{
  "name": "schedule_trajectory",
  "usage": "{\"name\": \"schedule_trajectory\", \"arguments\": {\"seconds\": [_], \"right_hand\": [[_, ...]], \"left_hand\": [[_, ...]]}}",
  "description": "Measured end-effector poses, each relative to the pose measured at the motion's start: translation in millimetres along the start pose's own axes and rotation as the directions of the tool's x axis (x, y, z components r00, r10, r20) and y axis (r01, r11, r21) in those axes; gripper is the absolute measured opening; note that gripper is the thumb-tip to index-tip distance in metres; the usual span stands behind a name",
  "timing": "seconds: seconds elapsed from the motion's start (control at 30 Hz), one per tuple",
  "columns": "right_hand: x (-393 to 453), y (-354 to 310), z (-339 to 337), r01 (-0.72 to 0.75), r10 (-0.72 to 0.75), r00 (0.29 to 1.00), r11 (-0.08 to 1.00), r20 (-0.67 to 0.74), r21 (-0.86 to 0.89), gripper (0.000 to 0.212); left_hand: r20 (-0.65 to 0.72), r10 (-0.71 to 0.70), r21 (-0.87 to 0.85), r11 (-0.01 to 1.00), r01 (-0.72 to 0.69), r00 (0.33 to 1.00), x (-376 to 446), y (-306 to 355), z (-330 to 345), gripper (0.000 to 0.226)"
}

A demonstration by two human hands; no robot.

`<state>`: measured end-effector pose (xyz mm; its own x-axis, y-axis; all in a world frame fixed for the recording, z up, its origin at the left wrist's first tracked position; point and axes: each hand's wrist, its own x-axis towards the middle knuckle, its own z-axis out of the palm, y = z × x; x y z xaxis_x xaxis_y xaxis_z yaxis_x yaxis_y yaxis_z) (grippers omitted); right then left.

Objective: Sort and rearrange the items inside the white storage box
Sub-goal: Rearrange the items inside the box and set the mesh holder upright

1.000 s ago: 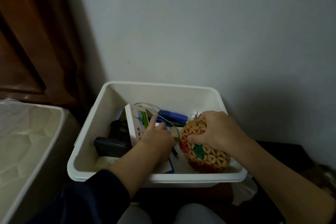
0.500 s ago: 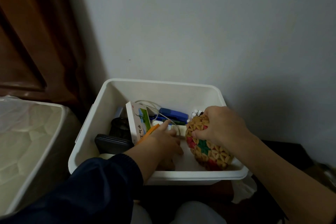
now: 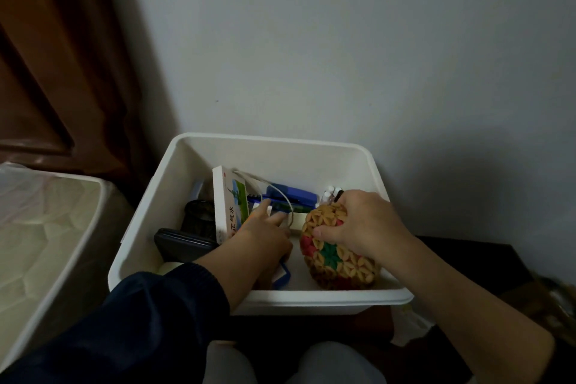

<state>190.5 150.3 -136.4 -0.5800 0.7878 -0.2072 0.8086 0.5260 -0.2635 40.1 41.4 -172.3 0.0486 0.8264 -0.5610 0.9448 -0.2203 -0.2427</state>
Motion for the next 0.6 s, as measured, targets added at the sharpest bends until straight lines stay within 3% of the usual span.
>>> {"name": "schedule_trajectory", "arguments": {"seconds": [0.1, 0.2, 0.3, 0.5, 0.6], "right_hand": [[4.7, -0.7, 8.1, -0.03, 0.025, 0.996, 0.997, 0.081, 0.069, 0.06], [10.1, -4.4, 17.3, -0.084, 0.073, 0.974, 0.996, 0.214, 0.043, 0.068], [14.6, -6.9, 24.9, -0.108, 0.108, 0.963, 0.994, 0.248, -0.016, 0.073], [25.4, -10.2, 34.6, -0.09, 0.124, 0.946, 0.988, 0.299, -0.124, 0.06], [30.2, -9.5, 35.0, 0.019, 0.055, 0.958, 0.967, 0.283, -0.254, 0.051]], "left_hand": [[0.002, -0.021, -0.074, 0.997, 0.021, 1.0, -2.0, -4.4, 4.0, 0.059], [0.037, -0.039, -0.131, 0.99, 0.043, 0.999, -3.1, -8.3, 6.9, 0.063], [0.063, -0.04, -0.128, 0.991, 0.048, 0.997, -2.1, -8.6, 7.6, 0.063], [0.054, -0.055, -0.107, 0.992, 0.061, 0.997, 2.1, -5.8, 10.8, 0.067], [0.033, -0.047, -0.122, 0.991, 0.05, 0.998, 2.4, -6.1, 12.8, 0.067]]}}
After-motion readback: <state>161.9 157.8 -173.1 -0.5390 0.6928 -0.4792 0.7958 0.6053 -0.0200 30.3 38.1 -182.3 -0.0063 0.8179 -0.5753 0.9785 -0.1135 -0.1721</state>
